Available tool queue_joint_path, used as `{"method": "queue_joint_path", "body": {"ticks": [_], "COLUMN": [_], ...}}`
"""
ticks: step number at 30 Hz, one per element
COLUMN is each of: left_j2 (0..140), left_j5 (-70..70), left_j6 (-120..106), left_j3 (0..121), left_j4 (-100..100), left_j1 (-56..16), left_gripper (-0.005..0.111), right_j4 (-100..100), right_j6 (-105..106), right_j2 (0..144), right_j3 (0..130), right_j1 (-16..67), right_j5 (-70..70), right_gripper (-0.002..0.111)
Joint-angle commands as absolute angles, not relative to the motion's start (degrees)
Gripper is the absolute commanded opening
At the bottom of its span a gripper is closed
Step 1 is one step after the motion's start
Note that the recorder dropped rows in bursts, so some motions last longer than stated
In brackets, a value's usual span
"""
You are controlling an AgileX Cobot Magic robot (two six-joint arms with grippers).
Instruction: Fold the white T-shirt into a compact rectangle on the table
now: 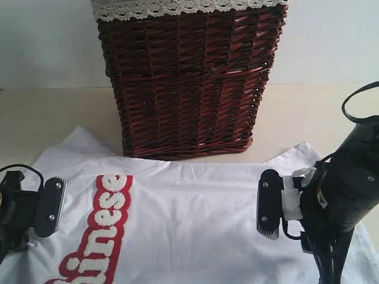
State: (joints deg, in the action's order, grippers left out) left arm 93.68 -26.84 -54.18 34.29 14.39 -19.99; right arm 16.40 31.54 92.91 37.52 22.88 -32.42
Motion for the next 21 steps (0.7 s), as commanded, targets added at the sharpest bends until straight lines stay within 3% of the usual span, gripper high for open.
{"method": "queue_joint_path", "body": {"ticks": [1,3,8,16,18,20,21], "left_j2": [92.8,92.8,92.7,91.7,91.7,91.7,91.7], "left_j5": [-26.2,-25.9,-25.8,-25.2,-25.1,-25.1,-25.1], "left_j6": [-52.8,-52.6,-52.6,-52.2,-52.2,-52.2,-52.2], "left_j3": [34.2,34.2,34.2,34.2,34.2,34.2,34.2], "left_j4": [15.2,15.0,14.4,12.8,12.6,12.2,11.6], "left_j1": [-18.8,-18.8,-18.8,-18.8,-18.8,-18.8,-18.8], "left_gripper": [0.0,0.0,0.0,0.0,0.0,0.0,0.0], "right_j4": [9.1,6.3,7.8,6.1,6.2,6.2,6.2], "right_j6": [32.0,37.0,42.4,46.4,46.4,46.4,46.4], "right_j2": [94.6,92.6,91.8,91.8,92.3,93.0,93.6], "right_j3": [37.4,37.4,37.1,37.0,37.0,37.0,37.0], "right_j1": [22.5,22.5,22.4,15.8,15.5,15.5,15.5], "right_j5": [-32.9,-35.9,-42.2,-36.1,-33.9,-34.5,-34.3], "right_gripper": [0.016,0.001,0.0,0.0,0.01,0.035,0.054]}}
